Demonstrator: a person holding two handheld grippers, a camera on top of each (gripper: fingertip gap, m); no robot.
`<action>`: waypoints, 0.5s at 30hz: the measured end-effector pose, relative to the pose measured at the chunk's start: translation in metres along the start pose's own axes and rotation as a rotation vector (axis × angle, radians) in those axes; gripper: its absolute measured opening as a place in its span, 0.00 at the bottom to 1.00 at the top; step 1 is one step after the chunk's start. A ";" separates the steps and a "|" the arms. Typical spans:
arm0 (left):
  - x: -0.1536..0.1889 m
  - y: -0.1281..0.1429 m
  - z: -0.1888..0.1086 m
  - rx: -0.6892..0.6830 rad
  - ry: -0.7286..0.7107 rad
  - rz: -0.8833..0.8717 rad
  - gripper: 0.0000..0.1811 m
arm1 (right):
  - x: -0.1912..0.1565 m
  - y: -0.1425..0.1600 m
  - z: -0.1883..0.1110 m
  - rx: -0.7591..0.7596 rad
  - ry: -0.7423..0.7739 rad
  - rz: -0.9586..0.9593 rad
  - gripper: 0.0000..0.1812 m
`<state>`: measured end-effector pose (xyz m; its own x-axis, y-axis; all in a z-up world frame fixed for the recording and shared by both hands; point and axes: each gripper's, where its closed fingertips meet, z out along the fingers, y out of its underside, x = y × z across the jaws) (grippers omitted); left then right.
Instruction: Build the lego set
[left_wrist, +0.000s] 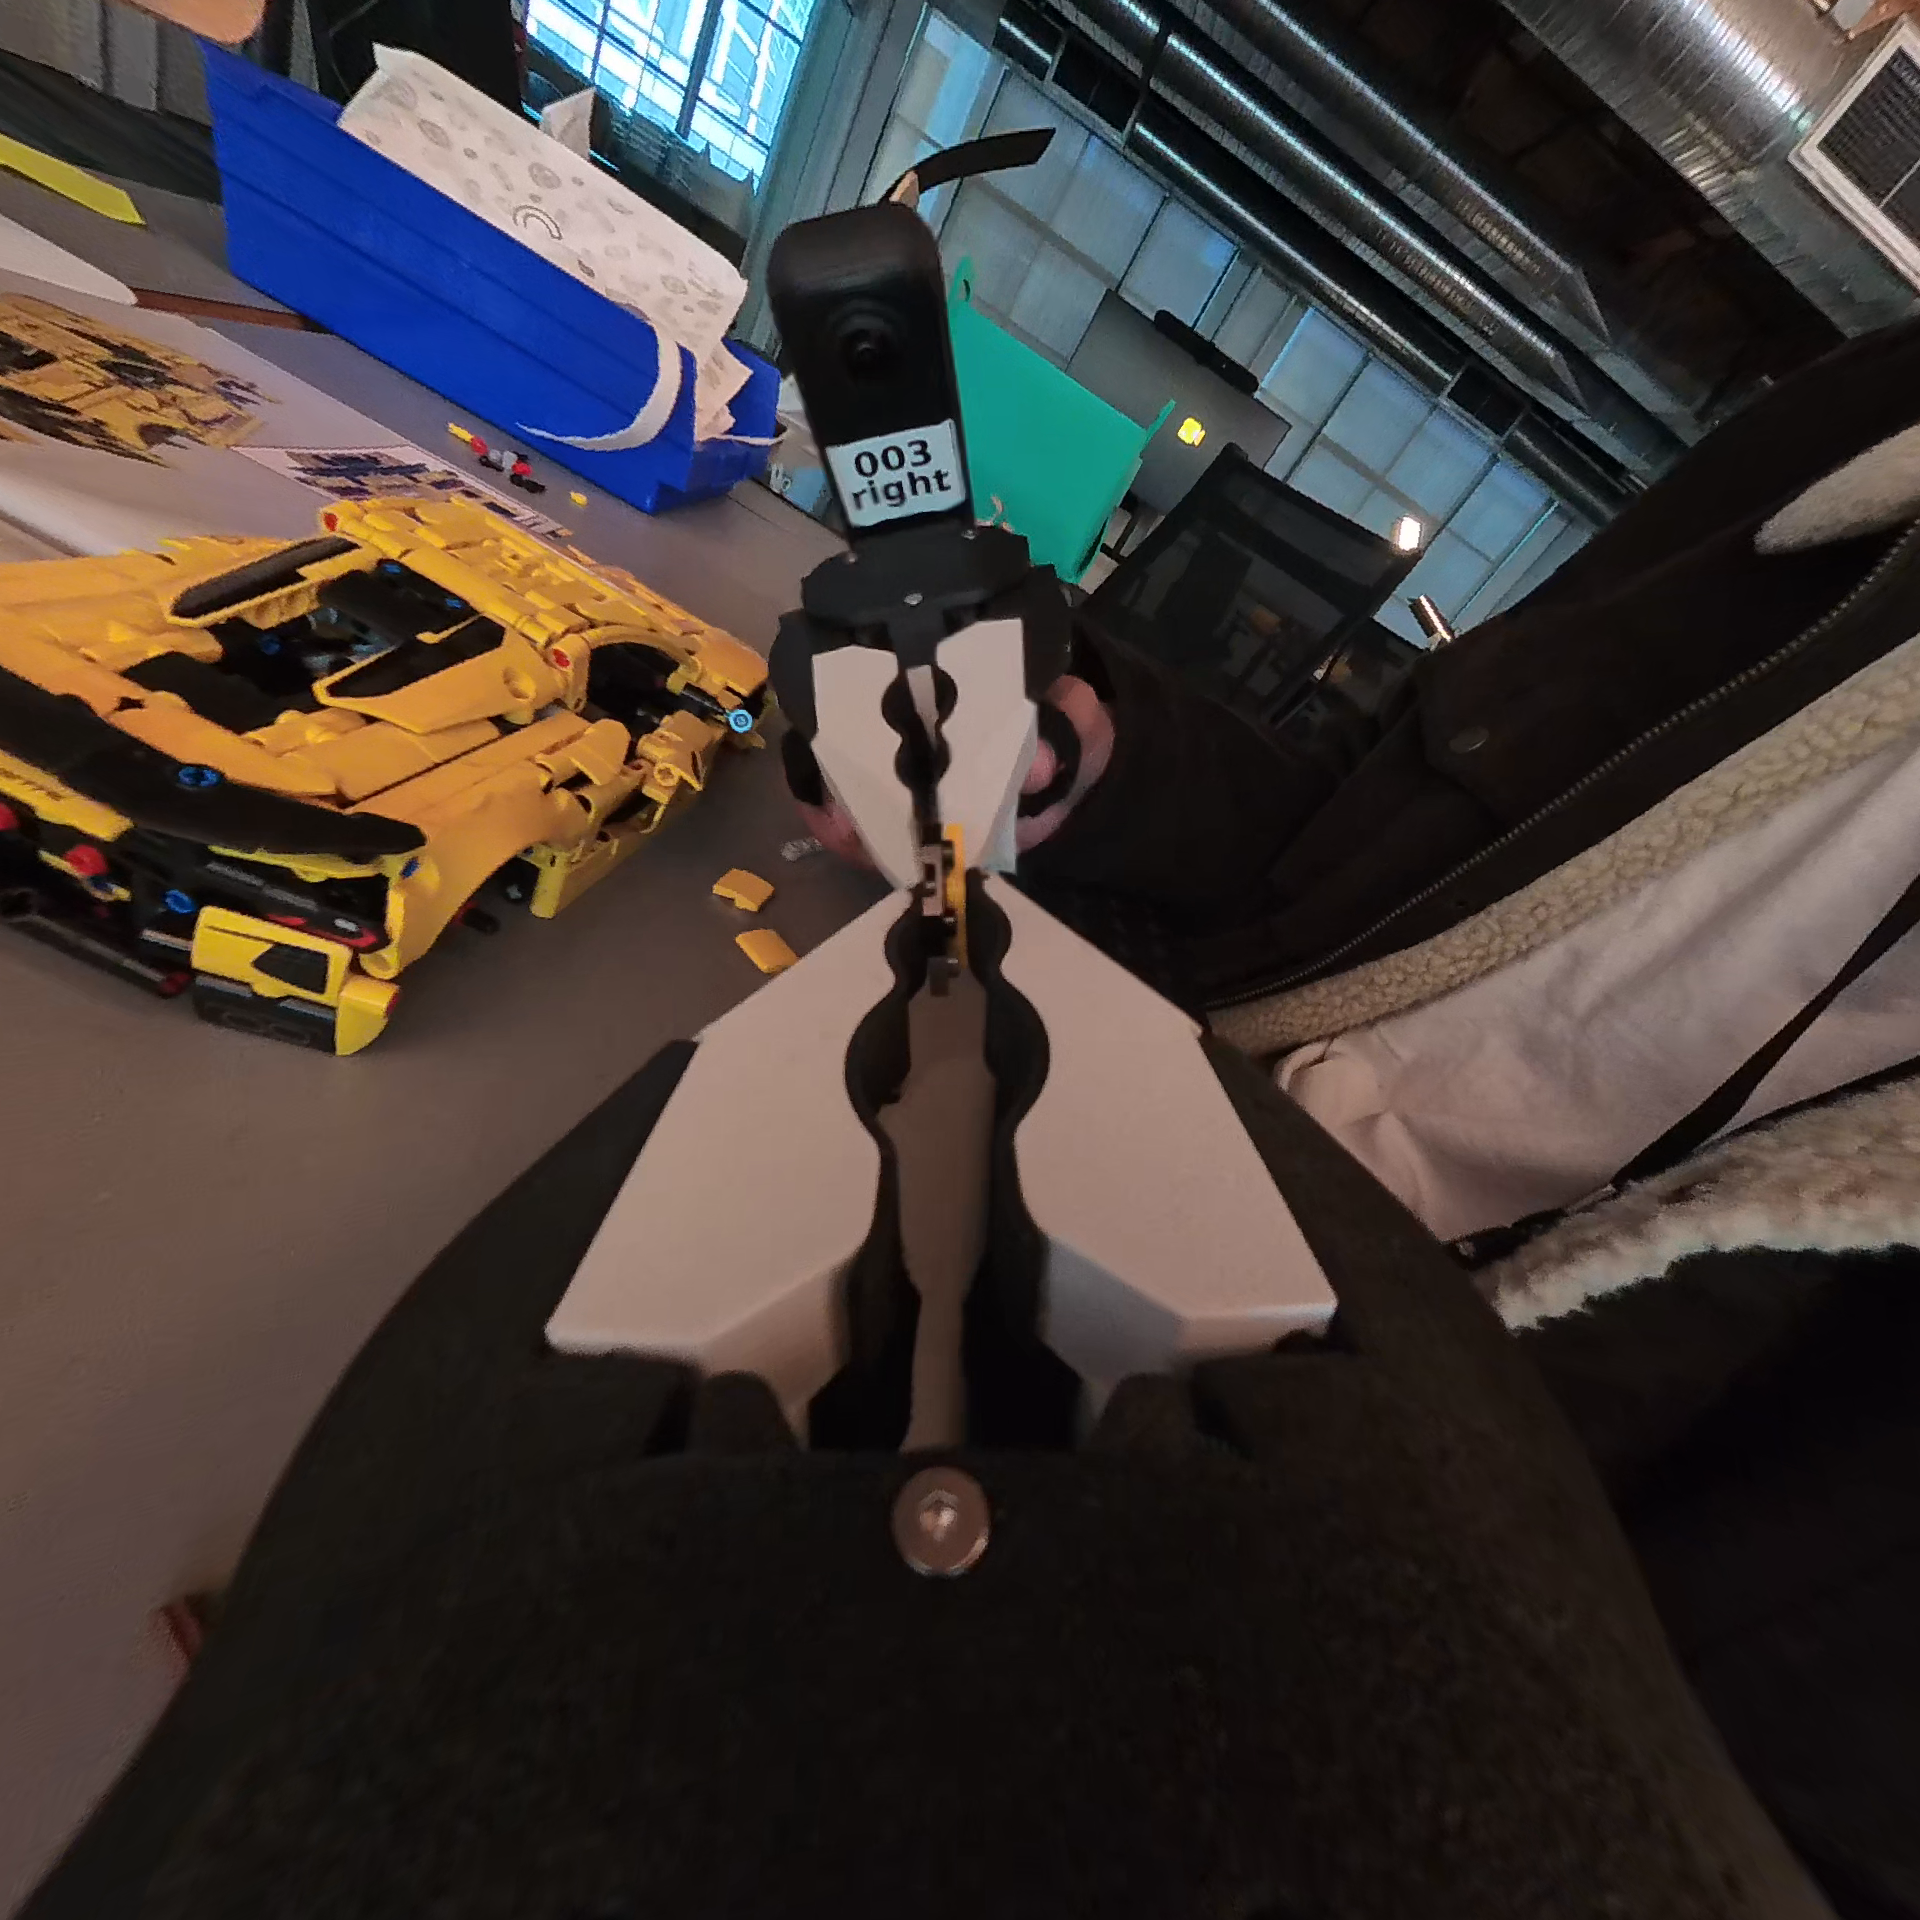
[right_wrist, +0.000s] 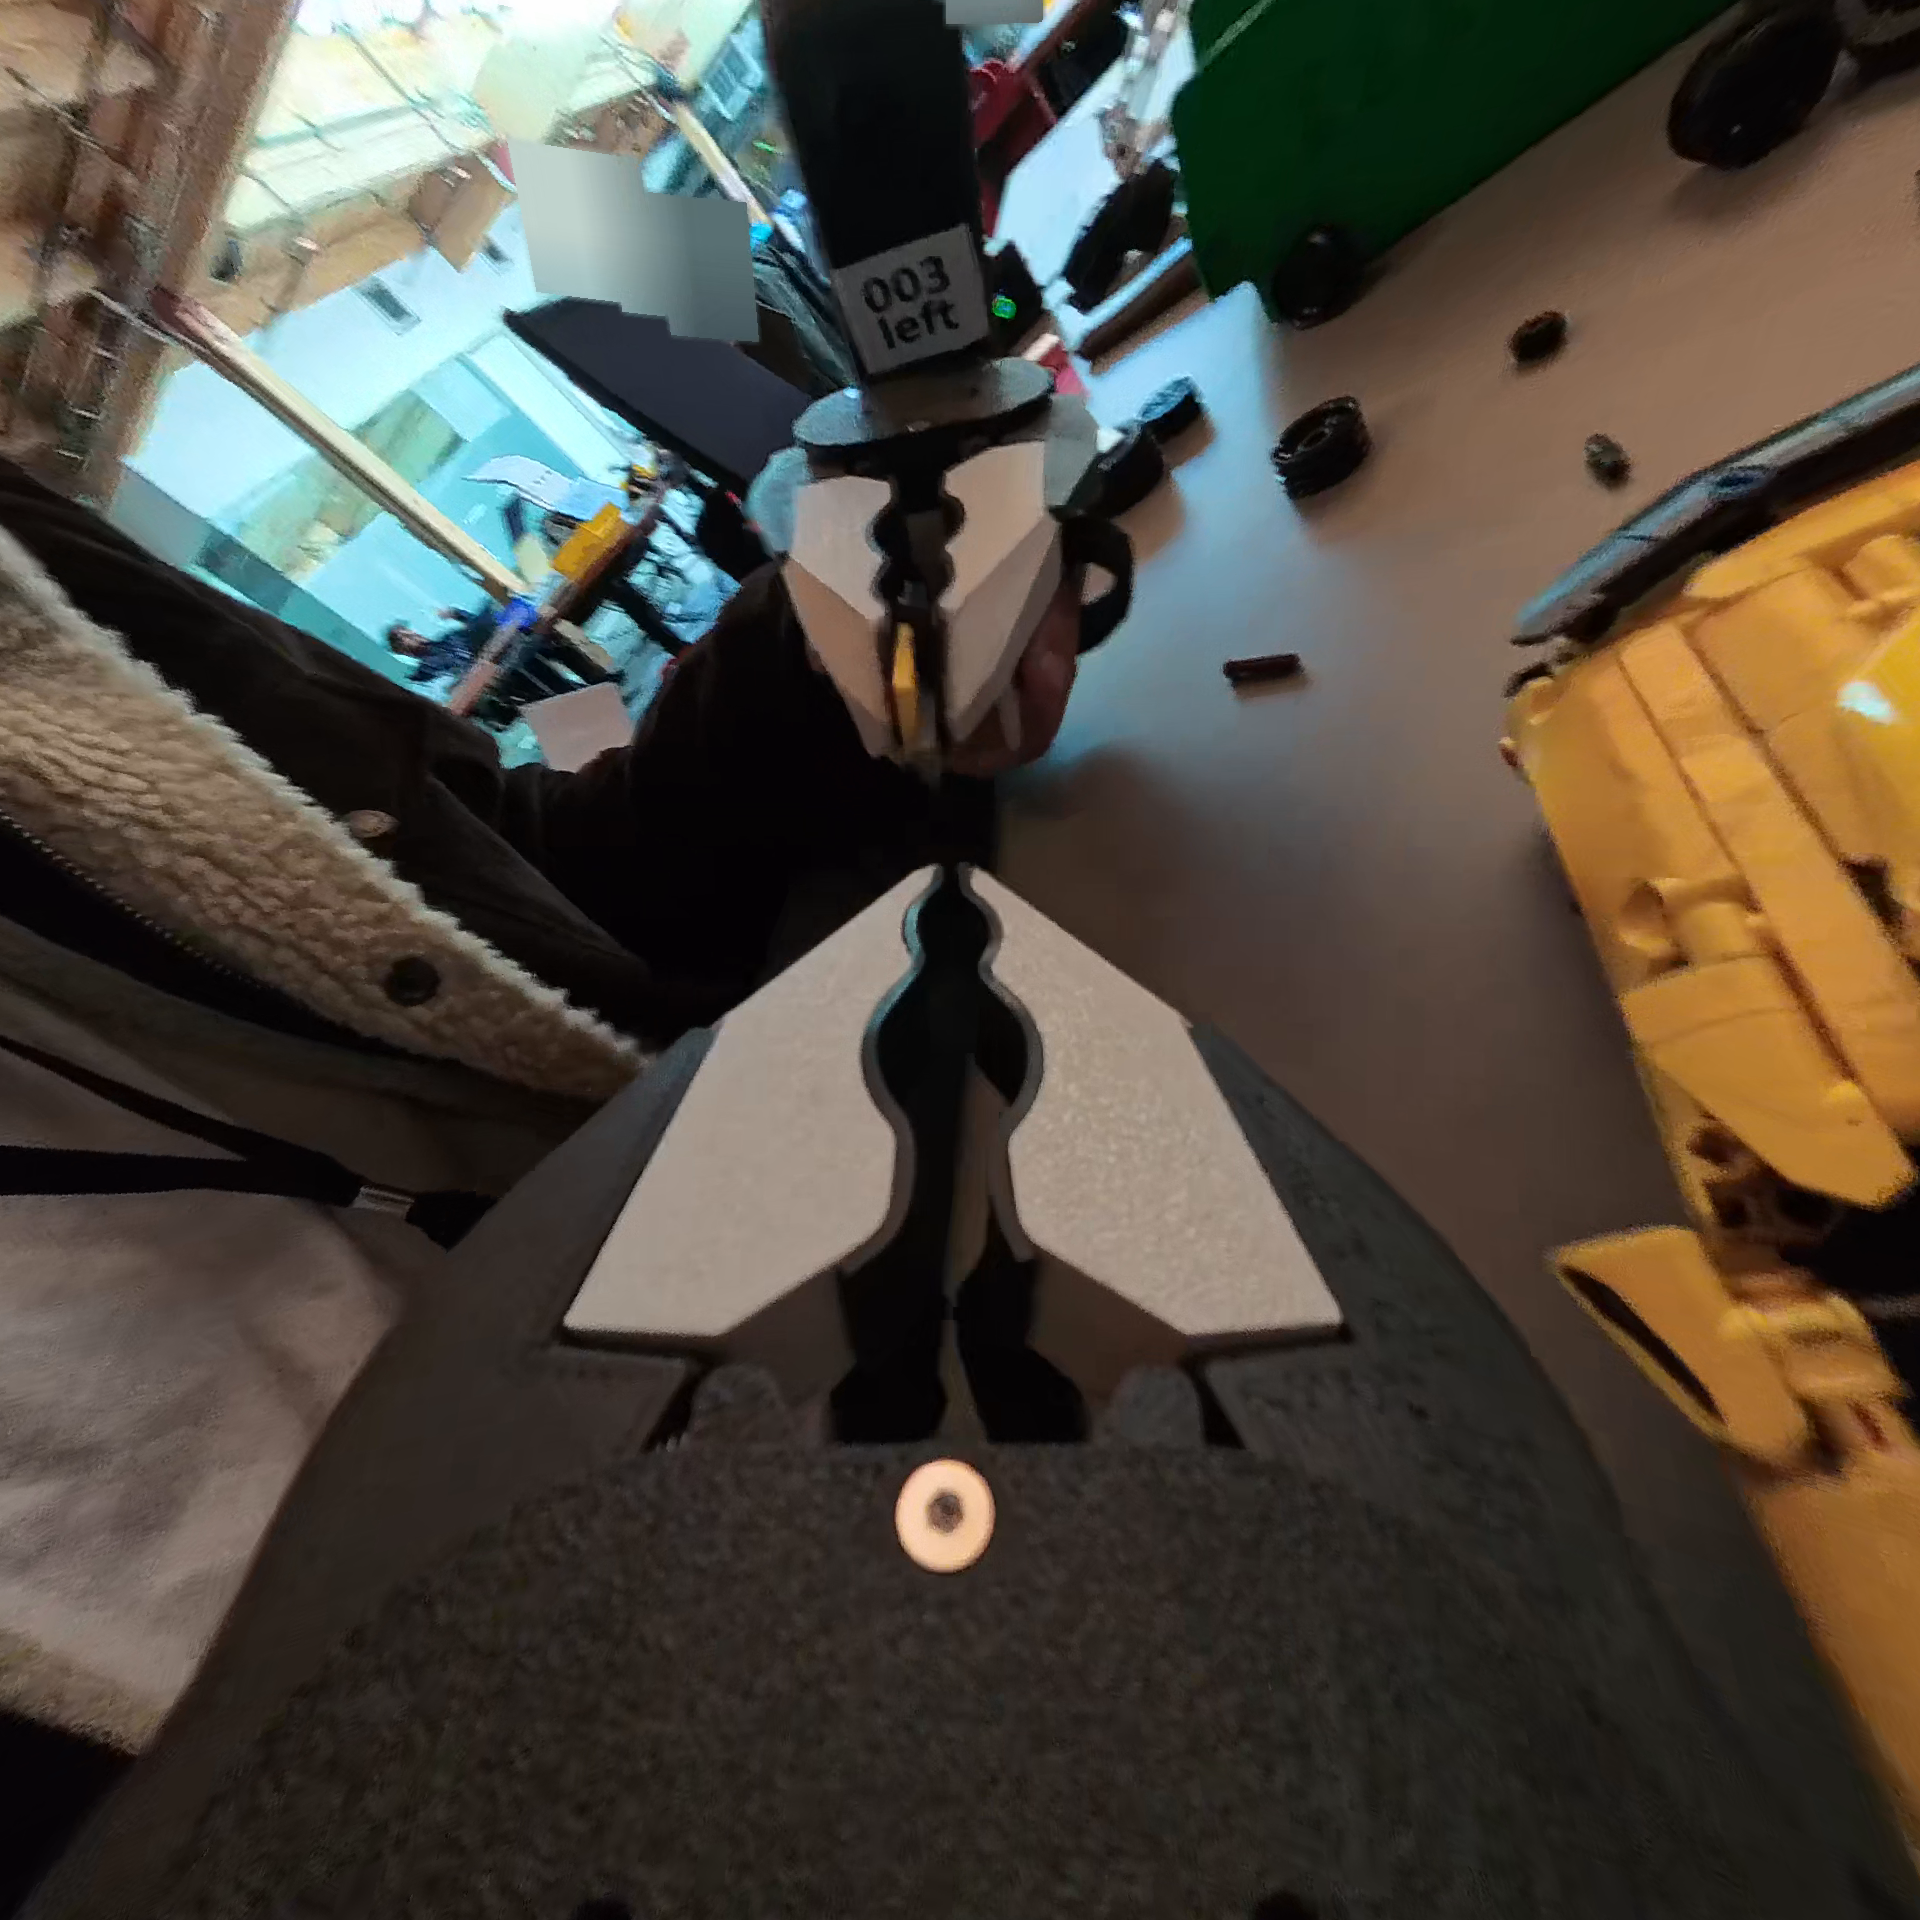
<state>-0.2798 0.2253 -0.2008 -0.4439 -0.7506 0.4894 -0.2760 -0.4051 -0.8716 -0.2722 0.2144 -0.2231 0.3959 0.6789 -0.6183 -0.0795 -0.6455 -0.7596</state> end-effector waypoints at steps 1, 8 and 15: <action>-0.002 -0.001 -0.001 0.005 -0.008 -0.006 0.03 | 0.006 0.001 -0.005 -0.015 0.046 -0.017 0.00; -0.011 -0.001 -0.003 0.014 -0.042 -0.039 0.03 | 0.004 0.057 -0.021 -0.355 0.297 -0.345 0.12; -0.010 0.002 -0.001 -0.007 -0.038 -0.035 0.03 | -0.001 0.088 -0.017 -0.477 0.263 -0.406 0.08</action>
<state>-0.2768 0.2325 -0.2079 -0.4013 -0.7556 0.5177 -0.2964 -0.4277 -0.8540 -0.2639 0.1510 -0.2857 0.5229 0.8315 -0.1874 0.5107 -0.4817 -0.7122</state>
